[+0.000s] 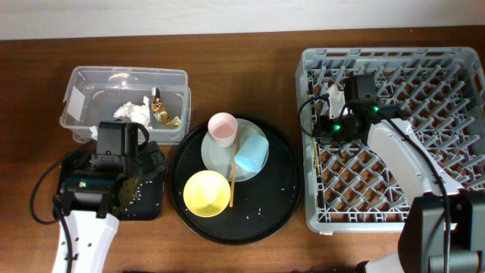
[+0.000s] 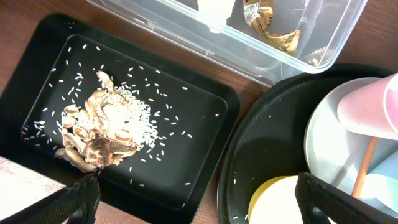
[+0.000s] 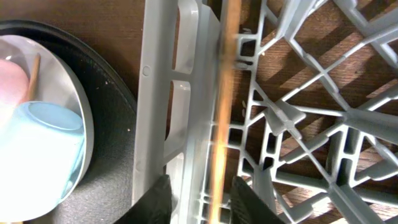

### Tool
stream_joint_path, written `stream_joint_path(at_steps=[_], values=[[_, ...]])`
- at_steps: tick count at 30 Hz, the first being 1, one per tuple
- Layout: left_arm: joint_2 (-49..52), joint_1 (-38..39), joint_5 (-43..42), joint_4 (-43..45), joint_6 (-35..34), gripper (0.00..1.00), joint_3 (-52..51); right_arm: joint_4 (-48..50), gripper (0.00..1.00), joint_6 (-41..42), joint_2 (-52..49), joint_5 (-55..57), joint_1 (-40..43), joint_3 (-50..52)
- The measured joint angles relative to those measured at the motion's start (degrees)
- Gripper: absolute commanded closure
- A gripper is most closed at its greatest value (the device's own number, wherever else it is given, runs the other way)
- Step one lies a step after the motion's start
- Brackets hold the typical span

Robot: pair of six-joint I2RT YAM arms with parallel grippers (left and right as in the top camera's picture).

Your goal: Sort waste into correct bins and load items into the dishwasher rack

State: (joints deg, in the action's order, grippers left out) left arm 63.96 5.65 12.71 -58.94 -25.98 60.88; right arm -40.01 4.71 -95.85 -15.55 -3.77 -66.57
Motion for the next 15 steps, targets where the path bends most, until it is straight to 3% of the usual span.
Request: stream_joint_path(at_steps=[3, 8, 12, 15], values=[[0.0, 0.0, -0.02, -0.04, 0.0, 0.01, 0.0, -2.69, 0.66, -0.02, 0.0, -0.02, 0.0, -1.84], [0.02, 0.0, -0.02, 0.09, 0.0, 0.01, 0.0, -17.05, 0.66, 0.02, 1.03, -0.22, -1.62, -13.4], [0.0, 0.0, 0.0, 0.0, 0.0, 0.01, 0.0, -18.67, 0.66, 2.01, 1.99, -0.48, -16.0, -15.74], [0.0, 0.0, 0.0, 0.0, 0.0, 0.01, 0.0, -14.82, 0.67, 13.66, 1.99, 0.15, -28.0, -15.74]])
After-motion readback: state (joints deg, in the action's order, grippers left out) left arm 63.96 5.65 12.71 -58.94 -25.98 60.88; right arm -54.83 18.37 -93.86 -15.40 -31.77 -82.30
